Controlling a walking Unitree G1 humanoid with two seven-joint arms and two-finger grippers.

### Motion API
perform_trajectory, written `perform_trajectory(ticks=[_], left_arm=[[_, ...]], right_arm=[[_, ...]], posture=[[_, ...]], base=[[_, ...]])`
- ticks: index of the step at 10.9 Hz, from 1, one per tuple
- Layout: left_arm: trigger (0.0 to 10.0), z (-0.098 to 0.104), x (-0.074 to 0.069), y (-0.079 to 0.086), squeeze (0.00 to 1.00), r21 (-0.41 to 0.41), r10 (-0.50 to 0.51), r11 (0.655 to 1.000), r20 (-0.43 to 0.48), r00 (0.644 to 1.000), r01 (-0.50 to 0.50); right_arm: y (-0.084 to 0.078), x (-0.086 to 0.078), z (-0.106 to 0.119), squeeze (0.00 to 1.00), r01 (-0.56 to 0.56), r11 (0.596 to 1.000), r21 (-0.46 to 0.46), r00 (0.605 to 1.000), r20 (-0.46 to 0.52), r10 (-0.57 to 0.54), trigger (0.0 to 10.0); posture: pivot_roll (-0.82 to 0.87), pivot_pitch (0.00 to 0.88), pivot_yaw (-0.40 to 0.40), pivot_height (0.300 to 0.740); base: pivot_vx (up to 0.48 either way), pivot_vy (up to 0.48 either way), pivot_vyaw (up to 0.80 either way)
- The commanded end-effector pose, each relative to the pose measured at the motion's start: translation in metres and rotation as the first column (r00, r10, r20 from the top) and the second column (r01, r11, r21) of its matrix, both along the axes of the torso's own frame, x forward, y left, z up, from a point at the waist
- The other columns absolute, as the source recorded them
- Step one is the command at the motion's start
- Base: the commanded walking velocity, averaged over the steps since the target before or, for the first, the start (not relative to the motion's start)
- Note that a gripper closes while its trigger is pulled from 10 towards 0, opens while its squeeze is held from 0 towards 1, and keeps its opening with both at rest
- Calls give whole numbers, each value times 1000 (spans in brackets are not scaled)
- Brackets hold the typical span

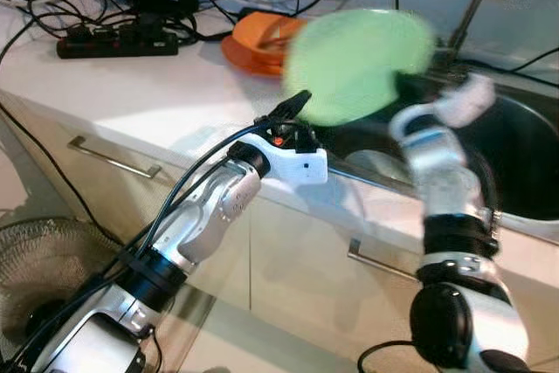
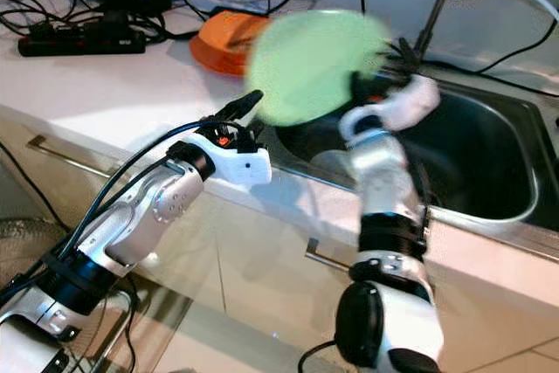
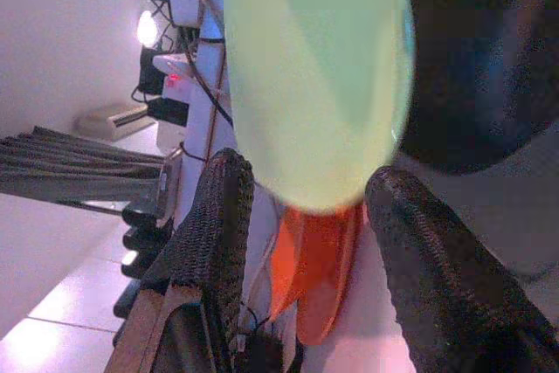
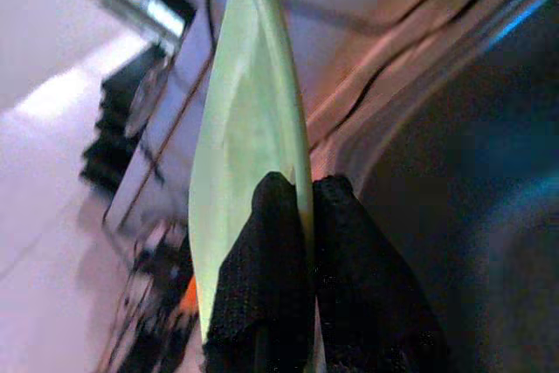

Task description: Kitchen organization

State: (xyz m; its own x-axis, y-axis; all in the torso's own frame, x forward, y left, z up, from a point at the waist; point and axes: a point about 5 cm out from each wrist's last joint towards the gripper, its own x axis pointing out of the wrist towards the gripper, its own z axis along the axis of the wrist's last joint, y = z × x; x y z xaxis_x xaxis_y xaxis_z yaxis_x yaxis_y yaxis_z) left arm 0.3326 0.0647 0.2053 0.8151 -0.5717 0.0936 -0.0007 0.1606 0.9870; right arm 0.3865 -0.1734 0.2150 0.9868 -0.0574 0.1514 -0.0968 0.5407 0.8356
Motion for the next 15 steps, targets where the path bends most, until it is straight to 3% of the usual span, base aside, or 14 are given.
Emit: perform_trajectory(ticks=[1, 3, 4, 5, 6, 7, 9, 10, 11, 12, 13, 15], left_arm=[[10000, 4, -2, 0, 0, -23, -13, 1000, 8, 1000, 13], [10000, 4, -3, 1, 0, -47, -8, 999, -1, 1000, 8], [10000, 0, -2, 4, 0, -137, -2, 991, -73, 997, -8], [10000, -4, -1, 7, 0, -299, -10, 953, -178, 984, -45], [10000, -6, 0, 10, 0, -443, -34, 891, -272, 962, -94], [10000, -14, 0, 10, 0, -593, -119, 787, -415, 902, -169], [10000, -24, -2, 12, 0, -761, -275, 558, -545, 792, -329], [10000, -24, -3, 12, 0, -777, -323, 516, -566, 759, -360], [10000, -25, -6, 10, 0, -778, -355, 503, -584, 730, -377], [10000, -24, -9, 8, 0, -771, -377, 511, -599, 707, -381], [10000, -25, -12, 5, 0, -762, -403, 523, -617, 676, -383], [10000, -27, -18, 3, 0, -726, -415, 560, -662, 624, -399]], right_arm=[[-9, 1, 20, 0, 53, 998, 42, 996, 72, -56, 0], [-26, -1, 22, 0, 136, 987, 88, 986, 90, -144, 0], [-32, -2, 18, 0, 180, 981, 68, 980, 74, -185, 0], [-35, -2, 15, 0, 201, 979, 29, 978, 57, -202, 0], [-36, -2, 13, 0, 220, 975, -31, 974, 57, -218, 7451], [-36, -1, 10, 0, 243, 960, -136, 970, 55, -238, 10000], [-29, 2, -3, 0, 239, 915, -325, 969, 22, -245, 10000], [-26, 4, -7, 0, 223, 887, -405, 971, 16, -237, 10000], [-24, 7, -11, 0, 209, 852, -480, 972, 2, -237, 10000], [-22, 10, -15, 0, 195, 825, -531, 971, -16, -240, 10000], [-21, 13, -18, 0, 177, 793, -583, 970, -34, -242, 10000], [-17, 16, -29, 0, 129, 774, -620, 967, -96, -238, 10000]], posture=[[230, 26, -59, 740], [230, 27, -59, 740], [229, 27, -58, 740], [229, 28, -58, 740], [230, 28, -58, 740], [232, 28, -59, 740], [231, 28, -60, 740], [232, 28, -60, 740], [235, 26, -61, 740], [237, 25, -62, 740], [241, 24, -64, 740], [250, 24, -66, 740]], base=[[0, 0, 0], [0, 0, 0], [0, 0, 0], [0, 0, 0], [0, 0, 0], [0, 0, 0], [0, 0, 0], [0, 0, 0], [0, 0, 0], [0, 0, 0], [0, 0, 0], [0, 0, 0]])
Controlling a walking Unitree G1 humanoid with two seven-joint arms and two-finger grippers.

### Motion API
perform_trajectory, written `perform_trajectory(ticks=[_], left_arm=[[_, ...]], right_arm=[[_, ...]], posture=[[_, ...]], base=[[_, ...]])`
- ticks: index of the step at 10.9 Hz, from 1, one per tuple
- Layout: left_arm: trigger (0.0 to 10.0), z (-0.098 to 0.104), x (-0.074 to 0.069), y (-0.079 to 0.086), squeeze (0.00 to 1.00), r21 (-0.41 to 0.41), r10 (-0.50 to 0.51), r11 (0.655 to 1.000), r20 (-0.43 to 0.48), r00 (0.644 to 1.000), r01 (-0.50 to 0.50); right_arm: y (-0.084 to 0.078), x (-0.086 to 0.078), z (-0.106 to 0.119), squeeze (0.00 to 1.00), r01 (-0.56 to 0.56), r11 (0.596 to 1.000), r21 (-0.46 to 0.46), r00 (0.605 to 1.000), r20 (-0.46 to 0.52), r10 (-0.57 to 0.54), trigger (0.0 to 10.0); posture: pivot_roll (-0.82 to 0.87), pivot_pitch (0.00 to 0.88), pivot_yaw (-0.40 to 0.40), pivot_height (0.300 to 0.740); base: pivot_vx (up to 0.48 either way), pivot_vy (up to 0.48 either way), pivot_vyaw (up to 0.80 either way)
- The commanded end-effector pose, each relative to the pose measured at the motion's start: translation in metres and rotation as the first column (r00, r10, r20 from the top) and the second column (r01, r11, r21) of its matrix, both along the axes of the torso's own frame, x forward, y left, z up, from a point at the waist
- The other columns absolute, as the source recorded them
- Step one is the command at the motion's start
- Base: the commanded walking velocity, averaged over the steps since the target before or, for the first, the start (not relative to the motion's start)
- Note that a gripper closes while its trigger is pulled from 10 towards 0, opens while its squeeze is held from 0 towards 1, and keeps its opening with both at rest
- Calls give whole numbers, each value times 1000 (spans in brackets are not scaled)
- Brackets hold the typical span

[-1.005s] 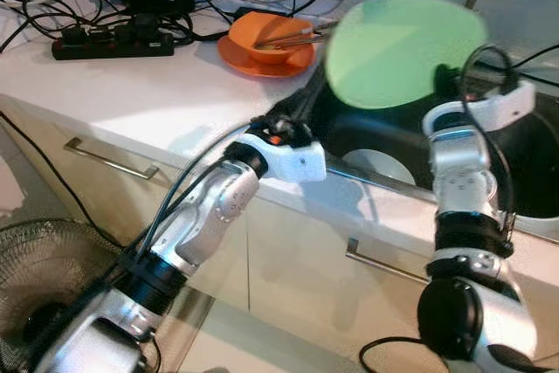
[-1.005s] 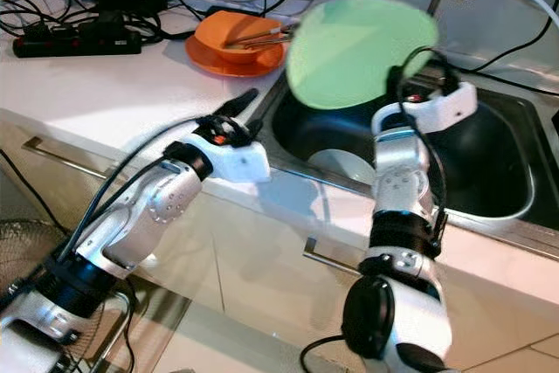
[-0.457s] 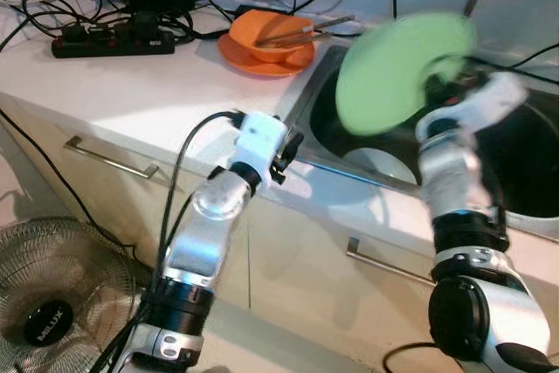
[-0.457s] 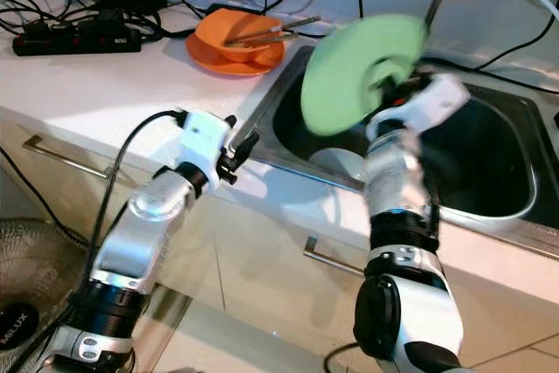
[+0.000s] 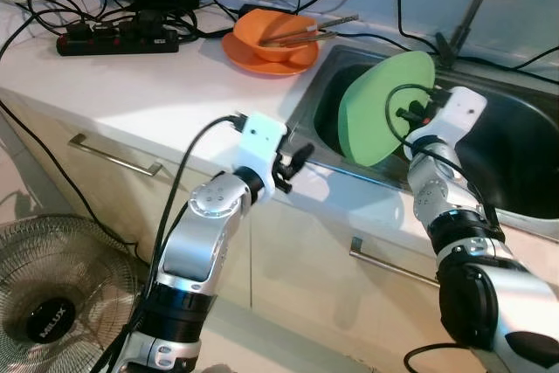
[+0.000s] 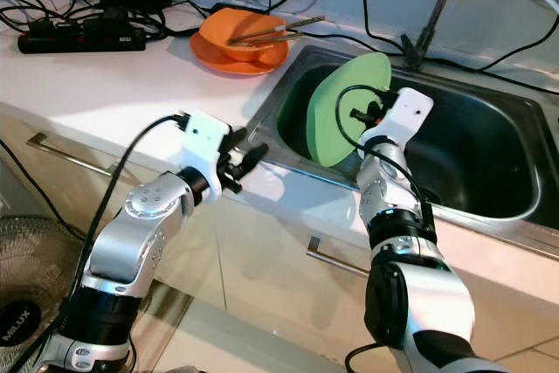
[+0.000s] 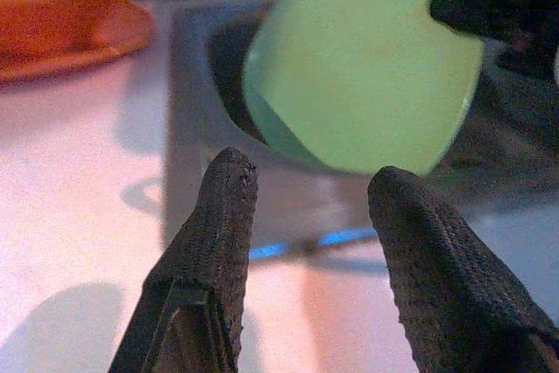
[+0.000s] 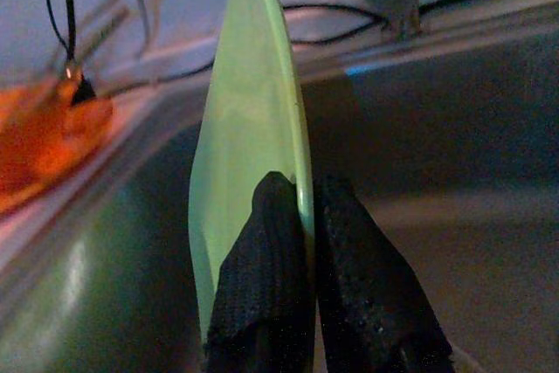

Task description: Kitchen organization

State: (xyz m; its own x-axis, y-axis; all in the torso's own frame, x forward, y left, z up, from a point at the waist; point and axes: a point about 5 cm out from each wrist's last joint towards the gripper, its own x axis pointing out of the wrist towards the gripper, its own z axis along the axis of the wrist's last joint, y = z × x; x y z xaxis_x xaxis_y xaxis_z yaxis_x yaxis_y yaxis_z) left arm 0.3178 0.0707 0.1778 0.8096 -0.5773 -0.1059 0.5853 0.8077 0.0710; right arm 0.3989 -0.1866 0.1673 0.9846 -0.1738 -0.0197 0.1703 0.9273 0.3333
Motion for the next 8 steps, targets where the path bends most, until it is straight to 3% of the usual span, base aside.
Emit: perform_trajectory(ticks=[1, 3, 8], left_arm=[[10000, -3, -5, -4, 0, 5, -37, 999, -33, 999, 37], [10000, -8, -6, -3, 0, -5, -29, 1000, -87, 996, 29], [10000, -11, -9, -5, 0, 3, -36, 999, -125, 992, 37]], right_arm=[[-1, 3, 9, 0, 8, 1000, -27, 1000, 21, -7, 10000], [6, 3, -2, 0, -27, 998, -57, 998, -51, 24, 10000], [23, 2, -16, 0, -103, 992, -76, 986, -140, 92, 10000]], posture=[[250, 24, -66, 740], [252, 23, -65, 740], [264, 31, -72, 740]], base=[[0, 0, 0], [0, 0, 0], [0, 0, 0]])
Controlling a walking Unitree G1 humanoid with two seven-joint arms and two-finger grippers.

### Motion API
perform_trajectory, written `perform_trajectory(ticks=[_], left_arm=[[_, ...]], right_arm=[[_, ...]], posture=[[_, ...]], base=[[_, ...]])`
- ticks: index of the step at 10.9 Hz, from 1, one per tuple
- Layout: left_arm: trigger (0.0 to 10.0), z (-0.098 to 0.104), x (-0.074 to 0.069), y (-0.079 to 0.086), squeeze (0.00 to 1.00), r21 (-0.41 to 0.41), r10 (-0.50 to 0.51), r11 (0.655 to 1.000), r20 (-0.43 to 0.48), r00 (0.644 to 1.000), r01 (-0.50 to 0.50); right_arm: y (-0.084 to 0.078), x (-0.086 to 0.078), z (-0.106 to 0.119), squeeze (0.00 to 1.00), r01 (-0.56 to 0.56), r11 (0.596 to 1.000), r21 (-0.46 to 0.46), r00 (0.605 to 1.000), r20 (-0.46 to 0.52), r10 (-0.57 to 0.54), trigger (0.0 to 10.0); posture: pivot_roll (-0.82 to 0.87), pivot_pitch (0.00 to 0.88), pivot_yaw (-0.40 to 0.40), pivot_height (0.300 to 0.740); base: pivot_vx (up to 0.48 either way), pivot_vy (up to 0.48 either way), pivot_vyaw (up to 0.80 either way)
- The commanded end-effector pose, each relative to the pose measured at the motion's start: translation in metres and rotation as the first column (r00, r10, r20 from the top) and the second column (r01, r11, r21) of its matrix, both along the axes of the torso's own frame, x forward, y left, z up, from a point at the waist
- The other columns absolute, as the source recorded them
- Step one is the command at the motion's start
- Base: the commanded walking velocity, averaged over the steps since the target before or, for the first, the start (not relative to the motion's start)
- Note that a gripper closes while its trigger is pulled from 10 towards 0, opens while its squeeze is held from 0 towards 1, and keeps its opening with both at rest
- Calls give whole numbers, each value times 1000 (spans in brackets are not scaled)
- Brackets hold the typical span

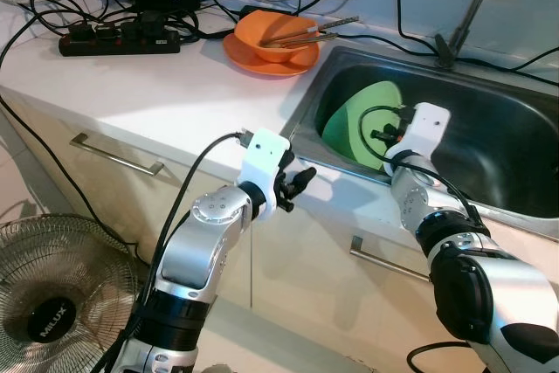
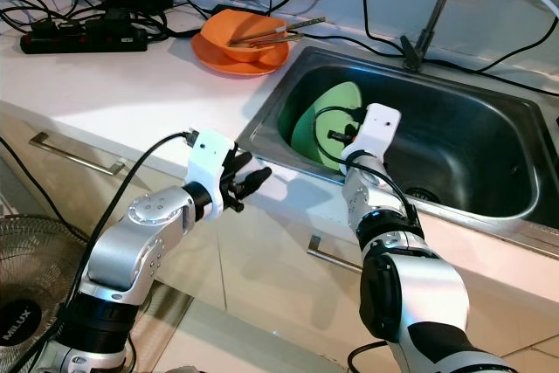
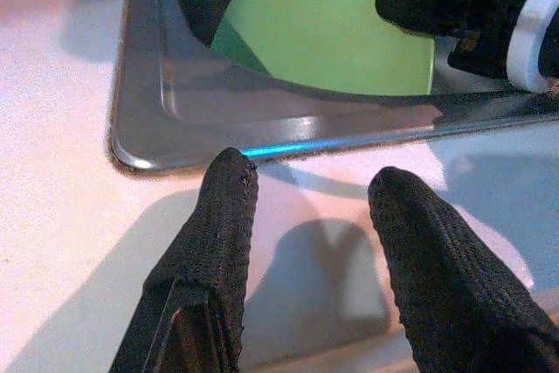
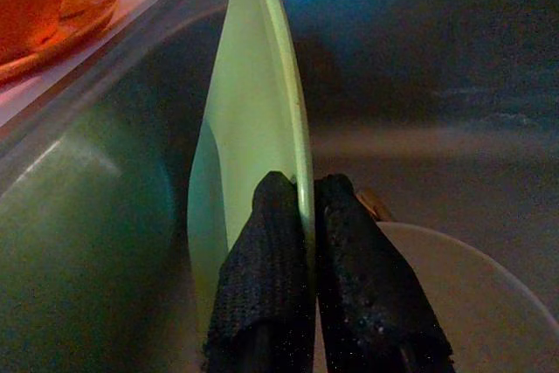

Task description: Kitchen organization

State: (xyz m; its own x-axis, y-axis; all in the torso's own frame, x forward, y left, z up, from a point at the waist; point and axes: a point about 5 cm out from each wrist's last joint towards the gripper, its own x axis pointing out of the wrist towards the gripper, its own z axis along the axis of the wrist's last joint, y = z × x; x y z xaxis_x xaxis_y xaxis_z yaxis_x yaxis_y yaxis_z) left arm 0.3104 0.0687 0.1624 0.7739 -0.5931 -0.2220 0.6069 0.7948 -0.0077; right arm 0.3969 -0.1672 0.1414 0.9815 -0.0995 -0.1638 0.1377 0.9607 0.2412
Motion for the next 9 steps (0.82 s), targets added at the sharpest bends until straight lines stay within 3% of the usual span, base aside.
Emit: perform_trajectory(ticks=[1, 2, 3, 4, 7, 8, 9], left_arm=[[10000, 4, -3, -3, 0, -2, -15, 1000, 14, 1000, 15], [10000, 4, -3, -4, 0, -2, -15, 1000, 12, 1000, 15], [10000, 4, -3, -4, 0, -2, -14, 1000, 11, 1000, 14], [10000, 5, -2, -3, 0, -2, -11, 1000, 10, 1000, 11], [10000, 4, -2, -2, 0, -2, -5, 1000, 9, 1000, 5], [10000, 4, -2, -2, 0, -1, -4, 1000, 10, 1000, 4], [10000, 4, -2, -2, 0, 0, -4, 1000, 11, 1000, 4]], right_arm=[[5, 4, 9, 894, -26, 1000, -8, 1000, 16, 26, 10000], [7, 4, 8, 1000, -36, 999, -23, 999, 11, 36, 10000], [8, 4, 8, 369, -38, 999, -32, 999, 11, 39, 10000], [7, 4, 9, 0, -35, 999, -30, 999, 12, 35, 10000], [8, 5, 10, 0, -44, 998, -45, 999, 19, 45, 10000], [8, 4, 10, 1000, -42, 997, -64, 999, 19, 44, 10000], [7, 5, 12, 965, -41, 992, -117, 999, 25, 44, 10000]], posture=[[263, 31, -72, 740], [263, 31, -72, 740], [262, 31, -73, 740], [261, 31, -73, 740], [261, 28, -72, 740], [260, 28, -72, 740], [259, 28, -71, 740]], base=[[0, 0, 0], [0, 0, 0], [0, 0, 0], [0, 0, 0], [0, 0, 0], [0, 0, 0], [0, 0, 0]])
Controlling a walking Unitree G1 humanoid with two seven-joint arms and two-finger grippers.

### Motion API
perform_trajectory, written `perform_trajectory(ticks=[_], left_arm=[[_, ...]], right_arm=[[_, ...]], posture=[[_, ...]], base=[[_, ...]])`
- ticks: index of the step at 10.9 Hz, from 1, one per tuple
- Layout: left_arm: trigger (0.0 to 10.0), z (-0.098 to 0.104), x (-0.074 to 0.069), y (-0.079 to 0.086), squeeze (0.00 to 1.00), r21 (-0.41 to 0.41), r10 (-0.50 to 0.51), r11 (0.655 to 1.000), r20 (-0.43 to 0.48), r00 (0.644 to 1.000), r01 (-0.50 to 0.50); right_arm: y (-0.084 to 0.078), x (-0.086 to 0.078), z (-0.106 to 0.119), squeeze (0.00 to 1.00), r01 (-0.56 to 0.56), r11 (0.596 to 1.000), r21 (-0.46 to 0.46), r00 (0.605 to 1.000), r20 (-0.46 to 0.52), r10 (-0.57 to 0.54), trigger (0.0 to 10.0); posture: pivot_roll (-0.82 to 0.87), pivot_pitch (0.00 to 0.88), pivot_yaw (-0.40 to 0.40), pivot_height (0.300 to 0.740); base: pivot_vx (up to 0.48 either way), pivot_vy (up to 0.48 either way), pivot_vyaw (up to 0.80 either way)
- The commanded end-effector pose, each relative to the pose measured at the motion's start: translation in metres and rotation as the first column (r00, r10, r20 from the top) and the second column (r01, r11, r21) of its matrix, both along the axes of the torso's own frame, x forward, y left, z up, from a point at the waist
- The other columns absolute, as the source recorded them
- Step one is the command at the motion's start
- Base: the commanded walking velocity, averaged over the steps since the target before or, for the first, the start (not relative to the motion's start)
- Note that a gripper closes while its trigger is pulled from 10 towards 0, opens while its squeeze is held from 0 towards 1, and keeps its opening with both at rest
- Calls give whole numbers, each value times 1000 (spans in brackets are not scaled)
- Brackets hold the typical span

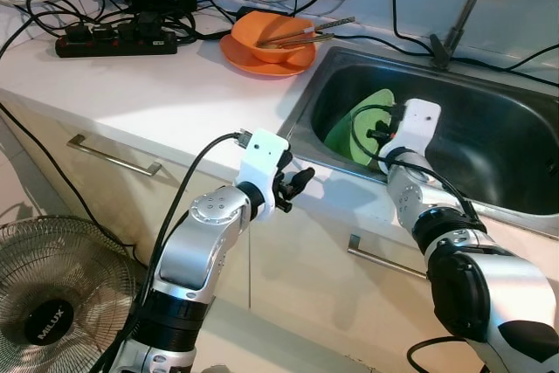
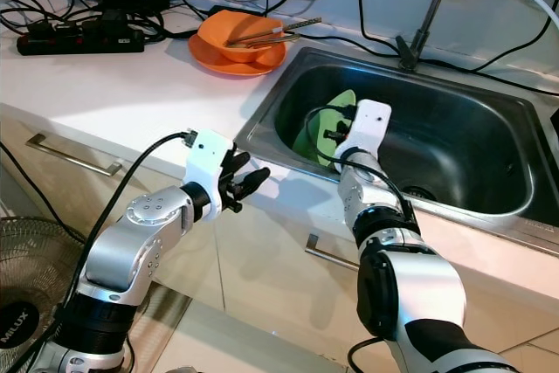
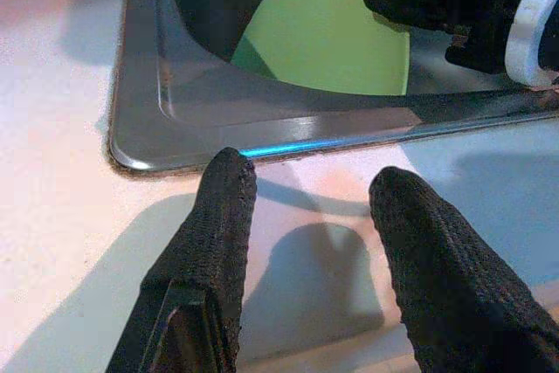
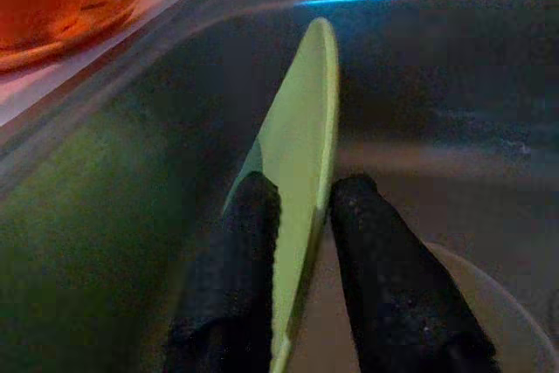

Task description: Kitchen organization

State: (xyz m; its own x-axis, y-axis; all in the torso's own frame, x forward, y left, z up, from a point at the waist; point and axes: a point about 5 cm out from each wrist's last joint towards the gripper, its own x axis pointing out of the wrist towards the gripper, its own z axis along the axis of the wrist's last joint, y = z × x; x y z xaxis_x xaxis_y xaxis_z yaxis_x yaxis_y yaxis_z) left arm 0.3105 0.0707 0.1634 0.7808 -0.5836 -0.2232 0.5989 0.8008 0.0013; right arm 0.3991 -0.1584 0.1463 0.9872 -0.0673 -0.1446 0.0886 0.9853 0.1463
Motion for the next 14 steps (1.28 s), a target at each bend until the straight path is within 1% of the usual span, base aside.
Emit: perform_trajectory(ticks=[1, 2, 3, 4, 5, 7, 9, 10, 11, 12, 13, 14], left_arm=[[10000, 2, -2, -3, 0, -6, -13, 1000, 6, 1000, 13], [10000, 2, -1, -3, 0, -6, -12, 1000, 5, 1000, 12], [10000, 2, -1, -3, 0, -5, -11, 1000, 5, 1000, 11], [10000, 2, -1, -3, 0, -3, -10, 1000, 5, 1000, 10], [10000, 1, -1, -3, 0, -3, -11, 1000, 5, 1000, 11], [10000, 1, -1, -4, 0, -4, -12, 1000, 5, 1000, 12], [10000, 1, -1, -2, 0, -1, -6, 1000, 15, 1000, 6], [10000, 5, 2, -1, 0, -23, 23, 999, 56, 998, -22], [10000, 12, 5, 3, 0, -68, 93, 994, 156, 983, -83], [10000, 16, 10, 8, 0, -36, 138, 990, 258, 956, -134], [10000, 28, 16, 17, 0, -72, 235, 972, 351, 907, -224], [10000, 34, 19, 25, 0, -138, 315, 949, 391, 865, -283]], right_arm=[[-1, 3, 9, 0, 1, 999, -37, 1000, 29, 0, 10000], [-2, 3, 10, 0, 3, 999, -55, 999, 35, -1, 10000], [-3, 3, 13, 0, 16, 993, -120, 998, 56, -10, 10000], [-3, 4, 18, 0, 15, 974, -227, 996, 89, 6, 10000], [-1, 4, 20, 0, 12, 959, -284, 994, 104, 19, 10000], [-1, 5, 23, 0, 19, 948, -318, 993, 118, 19, 10000], [2, 5, 24, 0, 11, 954, -299, 991, 131, 30, 10000], [6, 5, 26, 0, -7, 959, -282, 988, 147, 51, 10000], [11, 6, 31, 0, -20, 968, -252, 981, 183, 68, 10000], [13, 5, 35, 0, -26, 973, -229, 972, 220, 78, 10000], [19, 3, 45, 0, -51, 980, -194, 945, 309, 110, 10000], [22, -2, 50, 0, -59, 983, -171, 913, 389, 123, 10000]], posture=[[258, 29, -71, 740], [258, 29, -71, 740], [258, 29, -71, 740], [256, 29, -71, 740], [256, 28, -70, 740], [254, 28, -70, 740], [256, 26, -70, 740], [255, 25, -69, 740], [249, 18, -67, 740], [246, 17, -66, 740], [237, 11, -65, 740], [227, 6, -62, 740]], base=[[0, 0, 0], [0, 0, 0], [0, 0, 0], [0, 0, 0], [0, 0, 0], [0, 0, 0], [0, 0, 0], [0, 0, 0], [0, 0, 0], [0, 0, 0], [0, 0, 0], [0, 0, 0]])
